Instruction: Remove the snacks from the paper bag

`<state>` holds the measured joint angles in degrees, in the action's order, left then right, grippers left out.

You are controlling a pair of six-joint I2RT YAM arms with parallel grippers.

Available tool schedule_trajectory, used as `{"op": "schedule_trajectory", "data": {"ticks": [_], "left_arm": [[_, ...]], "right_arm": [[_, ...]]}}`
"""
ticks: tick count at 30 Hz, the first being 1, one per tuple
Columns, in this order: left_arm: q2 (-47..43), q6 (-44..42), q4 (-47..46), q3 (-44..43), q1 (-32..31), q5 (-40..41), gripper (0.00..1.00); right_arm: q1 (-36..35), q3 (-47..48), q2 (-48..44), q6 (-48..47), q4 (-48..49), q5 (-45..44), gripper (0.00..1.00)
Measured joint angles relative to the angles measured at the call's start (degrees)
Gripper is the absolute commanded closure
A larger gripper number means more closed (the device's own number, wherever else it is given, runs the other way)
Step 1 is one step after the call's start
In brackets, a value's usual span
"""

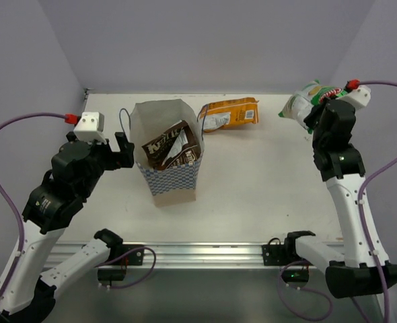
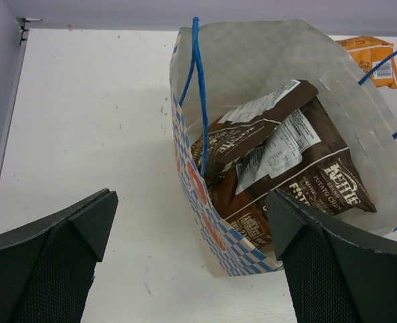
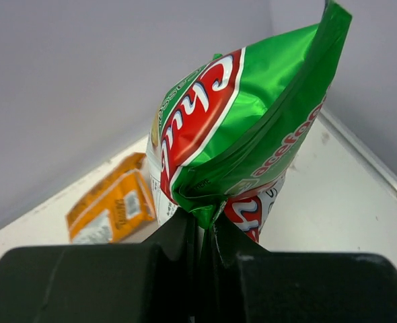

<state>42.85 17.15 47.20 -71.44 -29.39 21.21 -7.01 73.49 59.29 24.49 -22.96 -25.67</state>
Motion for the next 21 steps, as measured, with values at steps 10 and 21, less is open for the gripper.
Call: {"op": "schedule_trajectory", "data": {"ticks": [10, 21], "left_arm": [[-0.1, 0.1, 0.1, 0.0, 0.0, -0.1, 0.00], [-0.9, 2.0, 0.9, -0.1, 0.0, 0.1, 0.00]], "right_arm": [[11.8, -11.1, 15.2, 11.9, 8.2, 15.8, 1.00], [14.6, -9.5, 31.8, 21.1, 19.5, 26.5, 0.43]]}}
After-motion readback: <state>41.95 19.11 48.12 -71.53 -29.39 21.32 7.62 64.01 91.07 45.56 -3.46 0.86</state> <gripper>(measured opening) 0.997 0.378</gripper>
